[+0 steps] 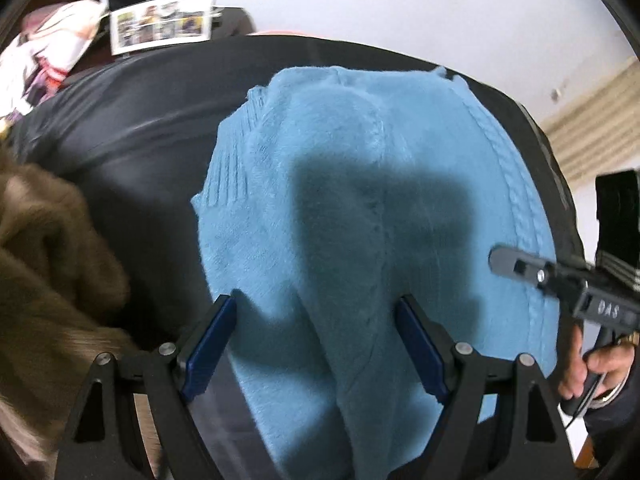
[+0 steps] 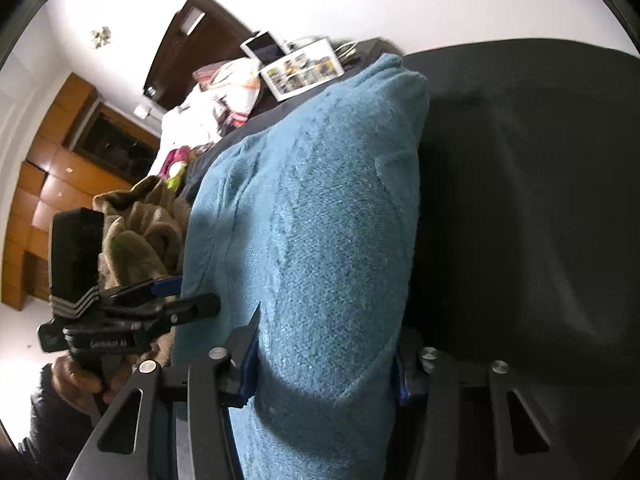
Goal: Fold clothes
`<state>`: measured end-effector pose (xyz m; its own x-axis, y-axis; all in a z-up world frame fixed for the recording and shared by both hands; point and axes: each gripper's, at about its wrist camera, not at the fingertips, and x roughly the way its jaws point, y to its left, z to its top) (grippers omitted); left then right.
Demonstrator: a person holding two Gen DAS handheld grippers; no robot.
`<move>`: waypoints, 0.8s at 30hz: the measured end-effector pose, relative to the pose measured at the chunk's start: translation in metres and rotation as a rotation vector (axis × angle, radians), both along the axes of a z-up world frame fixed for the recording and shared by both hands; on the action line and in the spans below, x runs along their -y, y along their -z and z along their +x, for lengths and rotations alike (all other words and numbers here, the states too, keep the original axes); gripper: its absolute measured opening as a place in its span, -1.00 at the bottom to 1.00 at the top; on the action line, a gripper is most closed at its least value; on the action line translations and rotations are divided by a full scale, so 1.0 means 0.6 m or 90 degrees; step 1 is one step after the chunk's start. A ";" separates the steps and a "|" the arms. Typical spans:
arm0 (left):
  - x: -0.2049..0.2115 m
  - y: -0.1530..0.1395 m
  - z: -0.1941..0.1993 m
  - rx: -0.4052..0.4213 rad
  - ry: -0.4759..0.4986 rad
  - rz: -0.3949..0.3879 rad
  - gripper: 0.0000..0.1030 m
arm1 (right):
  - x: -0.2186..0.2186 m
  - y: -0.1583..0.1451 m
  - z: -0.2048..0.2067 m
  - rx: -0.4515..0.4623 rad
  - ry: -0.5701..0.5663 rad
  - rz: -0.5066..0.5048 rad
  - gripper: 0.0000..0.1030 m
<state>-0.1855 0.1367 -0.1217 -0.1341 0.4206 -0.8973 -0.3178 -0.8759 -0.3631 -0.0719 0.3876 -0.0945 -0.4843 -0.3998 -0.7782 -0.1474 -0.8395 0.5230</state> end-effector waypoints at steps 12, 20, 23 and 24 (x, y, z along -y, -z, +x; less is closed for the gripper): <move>-0.238 0.010 0.030 0.085 0.063 0.128 0.63 | -0.268 -0.032 0.173 0.008 0.142 0.069 0.00; -0.405 -0.005 0.008 0.165 0.075 0.202 0.42 | -0.414 -0.045 0.264 0.002 0.213 0.090 0.00; -0.448 -0.016 0.018 0.167 0.083 0.204 0.23 | -0.454 -0.048 0.284 -0.001 0.228 0.101 0.00; -0.461 -0.019 0.018 0.165 0.086 0.201 0.19 | -0.467 -0.050 0.290 -0.001 0.232 0.106 0.00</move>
